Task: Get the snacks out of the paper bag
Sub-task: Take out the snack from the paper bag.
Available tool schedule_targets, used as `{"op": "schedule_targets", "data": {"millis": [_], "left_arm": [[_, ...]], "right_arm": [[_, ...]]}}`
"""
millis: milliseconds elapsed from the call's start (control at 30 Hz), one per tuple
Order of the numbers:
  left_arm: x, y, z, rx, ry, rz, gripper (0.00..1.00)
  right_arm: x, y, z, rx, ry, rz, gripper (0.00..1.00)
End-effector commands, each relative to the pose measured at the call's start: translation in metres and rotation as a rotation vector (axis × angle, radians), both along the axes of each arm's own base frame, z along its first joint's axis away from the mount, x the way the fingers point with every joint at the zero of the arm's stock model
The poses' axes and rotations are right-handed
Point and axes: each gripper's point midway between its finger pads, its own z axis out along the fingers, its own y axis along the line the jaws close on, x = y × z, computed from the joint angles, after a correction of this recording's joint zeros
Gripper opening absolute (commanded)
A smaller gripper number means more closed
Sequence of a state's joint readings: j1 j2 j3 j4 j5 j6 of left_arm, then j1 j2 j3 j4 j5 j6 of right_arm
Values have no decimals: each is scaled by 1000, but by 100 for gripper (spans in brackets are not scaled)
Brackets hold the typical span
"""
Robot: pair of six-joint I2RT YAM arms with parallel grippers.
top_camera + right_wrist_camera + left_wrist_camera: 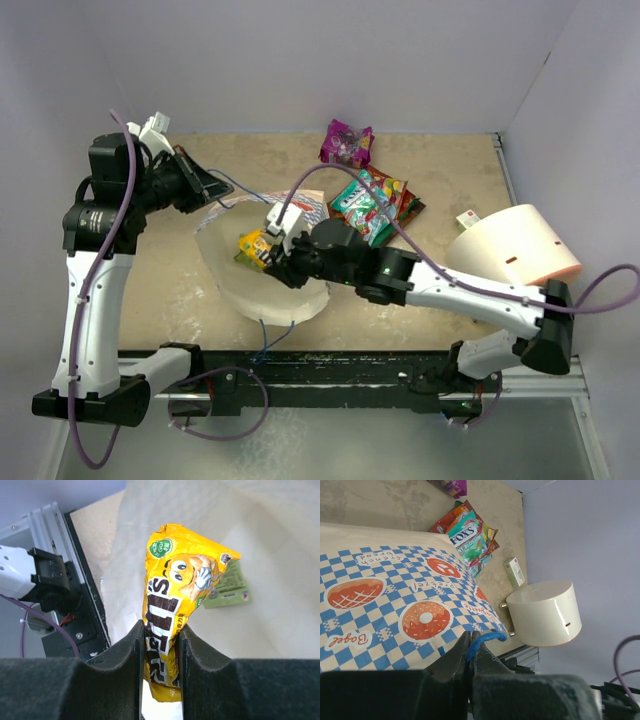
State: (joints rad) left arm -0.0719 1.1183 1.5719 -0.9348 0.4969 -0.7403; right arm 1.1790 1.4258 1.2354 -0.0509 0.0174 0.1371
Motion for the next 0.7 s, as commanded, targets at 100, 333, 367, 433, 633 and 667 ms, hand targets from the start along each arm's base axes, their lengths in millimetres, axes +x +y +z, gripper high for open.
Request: {"op": "schedule_targets", "data": {"millis": [100, 333, 367, 433, 633, 667], "left_arm": [[0, 9, -9, 29, 2, 50, 0], [-7, 12, -14, 29, 21, 73, 0], [-8, 13, -14, 30, 21, 78, 0], [-11, 14, -15, 34, 26, 84, 0], [-23, 18, -14, 44, 26, 96, 0], [-25, 18, -13, 45, 24, 96, 0]], "right_arm": [[-2, -58, 79, 39, -109, -75, 10], [26, -110, 135, 27, -294, -245, 6], [32, -117, 145, 35, -319, -271, 6], [49, -133, 159, 55, -352, -322, 5], [117, -185, 169, 72, -342, -481, 4], [128, -192, 160, 51, -329, -497, 5]]}}
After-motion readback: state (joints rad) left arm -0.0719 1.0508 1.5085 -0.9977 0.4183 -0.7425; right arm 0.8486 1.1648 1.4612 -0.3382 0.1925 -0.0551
